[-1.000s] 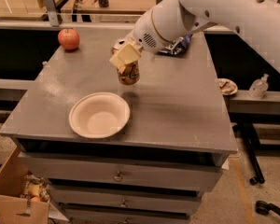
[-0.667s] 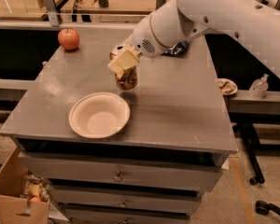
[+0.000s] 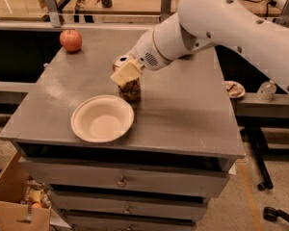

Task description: Move orange can near paper bowl

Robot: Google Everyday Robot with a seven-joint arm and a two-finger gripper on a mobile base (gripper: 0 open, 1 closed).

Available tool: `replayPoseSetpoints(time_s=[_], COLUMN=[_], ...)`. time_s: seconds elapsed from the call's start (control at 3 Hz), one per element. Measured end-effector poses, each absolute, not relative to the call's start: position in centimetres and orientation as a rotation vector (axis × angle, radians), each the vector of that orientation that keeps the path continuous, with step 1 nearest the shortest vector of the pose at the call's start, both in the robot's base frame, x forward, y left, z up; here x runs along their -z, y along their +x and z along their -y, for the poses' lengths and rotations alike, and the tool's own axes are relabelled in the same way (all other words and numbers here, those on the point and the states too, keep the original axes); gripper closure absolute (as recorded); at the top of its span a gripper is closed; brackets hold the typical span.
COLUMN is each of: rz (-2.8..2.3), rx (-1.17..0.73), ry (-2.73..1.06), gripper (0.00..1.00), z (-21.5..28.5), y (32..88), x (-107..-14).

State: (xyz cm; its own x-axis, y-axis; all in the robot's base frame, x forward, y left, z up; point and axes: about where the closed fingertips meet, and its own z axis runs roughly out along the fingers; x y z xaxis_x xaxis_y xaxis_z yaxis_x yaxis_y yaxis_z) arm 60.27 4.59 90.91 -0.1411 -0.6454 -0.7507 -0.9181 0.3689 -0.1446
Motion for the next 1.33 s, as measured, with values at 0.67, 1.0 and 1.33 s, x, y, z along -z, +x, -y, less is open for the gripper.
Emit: replayPoseSetpoints(time_s=[0.67,1.0,1.33], rz=[-1.870,-1.868,-1.867], rx=[-0.458,-0.460,-0.462], ry=[-1.366,-1.371,-1.375], gripper=[0.53,0.21,0.00], z=[-4.93,-5.17,-5.37], y=[60.16,60.06,59.98], x=[-90.92,-90.86,-90.81])
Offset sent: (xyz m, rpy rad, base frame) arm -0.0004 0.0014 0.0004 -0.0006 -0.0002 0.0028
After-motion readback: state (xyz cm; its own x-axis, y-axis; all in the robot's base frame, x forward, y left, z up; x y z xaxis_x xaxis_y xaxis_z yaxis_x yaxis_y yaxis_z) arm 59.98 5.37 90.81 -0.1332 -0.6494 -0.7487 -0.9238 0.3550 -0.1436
